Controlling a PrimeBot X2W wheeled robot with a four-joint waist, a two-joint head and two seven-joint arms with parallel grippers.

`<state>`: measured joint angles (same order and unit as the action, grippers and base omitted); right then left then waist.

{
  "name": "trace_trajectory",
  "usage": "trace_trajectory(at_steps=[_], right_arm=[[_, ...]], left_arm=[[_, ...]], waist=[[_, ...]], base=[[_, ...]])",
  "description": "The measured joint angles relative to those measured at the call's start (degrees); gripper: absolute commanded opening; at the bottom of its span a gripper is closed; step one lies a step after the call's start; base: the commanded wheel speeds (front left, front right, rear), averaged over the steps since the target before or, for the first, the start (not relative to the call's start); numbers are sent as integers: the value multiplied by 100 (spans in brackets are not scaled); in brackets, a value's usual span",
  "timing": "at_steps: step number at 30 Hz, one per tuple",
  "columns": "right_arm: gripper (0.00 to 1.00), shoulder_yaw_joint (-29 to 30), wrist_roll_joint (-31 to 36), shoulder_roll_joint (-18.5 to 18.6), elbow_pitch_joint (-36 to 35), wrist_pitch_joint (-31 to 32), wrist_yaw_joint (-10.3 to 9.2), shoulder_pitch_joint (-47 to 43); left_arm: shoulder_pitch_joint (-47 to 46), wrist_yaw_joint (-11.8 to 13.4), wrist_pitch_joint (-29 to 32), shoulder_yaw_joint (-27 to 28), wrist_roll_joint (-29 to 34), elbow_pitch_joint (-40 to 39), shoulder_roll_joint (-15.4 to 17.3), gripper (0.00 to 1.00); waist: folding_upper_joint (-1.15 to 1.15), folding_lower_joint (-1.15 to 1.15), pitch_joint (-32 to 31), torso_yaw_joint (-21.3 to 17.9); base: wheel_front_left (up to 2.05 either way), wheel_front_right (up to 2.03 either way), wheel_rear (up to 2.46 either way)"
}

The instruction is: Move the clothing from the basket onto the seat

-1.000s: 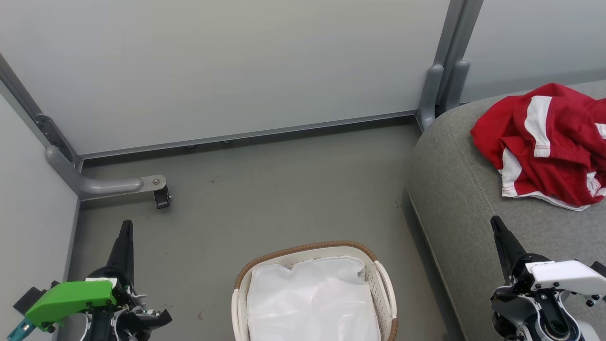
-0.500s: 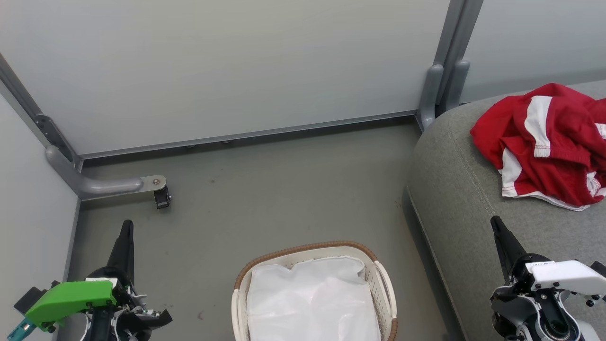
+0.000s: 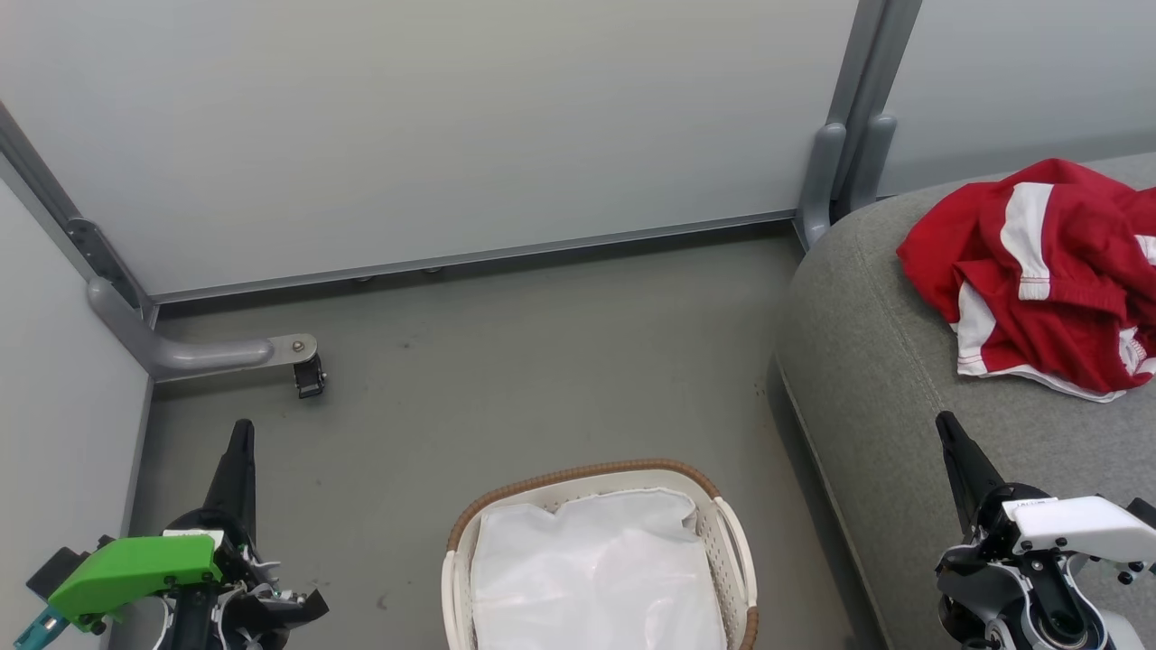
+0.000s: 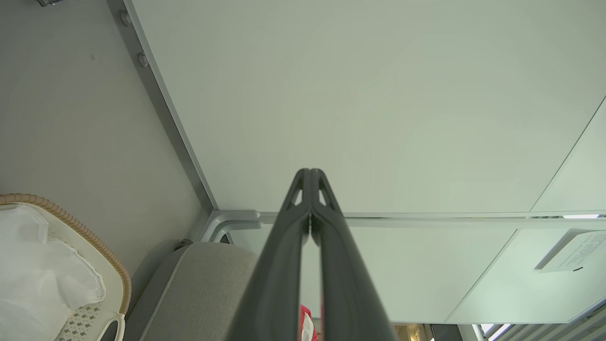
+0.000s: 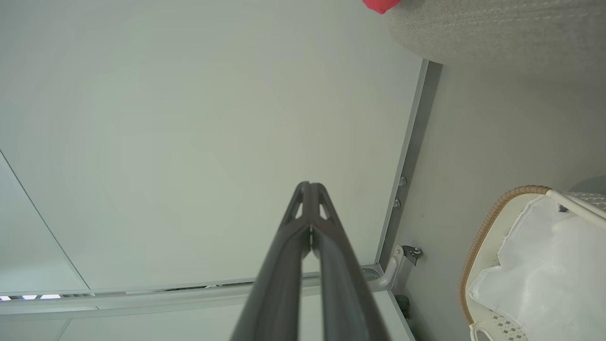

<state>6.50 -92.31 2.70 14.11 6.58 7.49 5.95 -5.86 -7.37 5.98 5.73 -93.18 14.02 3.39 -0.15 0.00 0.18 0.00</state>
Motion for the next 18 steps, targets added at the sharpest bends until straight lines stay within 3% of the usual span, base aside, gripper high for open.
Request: trace_trajectory(at_steps=[18], right_arm=[[0, 0, 1, 0, 0, 0, 0, 0]], left_arm=[[0, 0, 7, 18, 3, 0, -12, 0]], waist=[[0, 0, 0, 0]], base=[[0, 0, 0]])
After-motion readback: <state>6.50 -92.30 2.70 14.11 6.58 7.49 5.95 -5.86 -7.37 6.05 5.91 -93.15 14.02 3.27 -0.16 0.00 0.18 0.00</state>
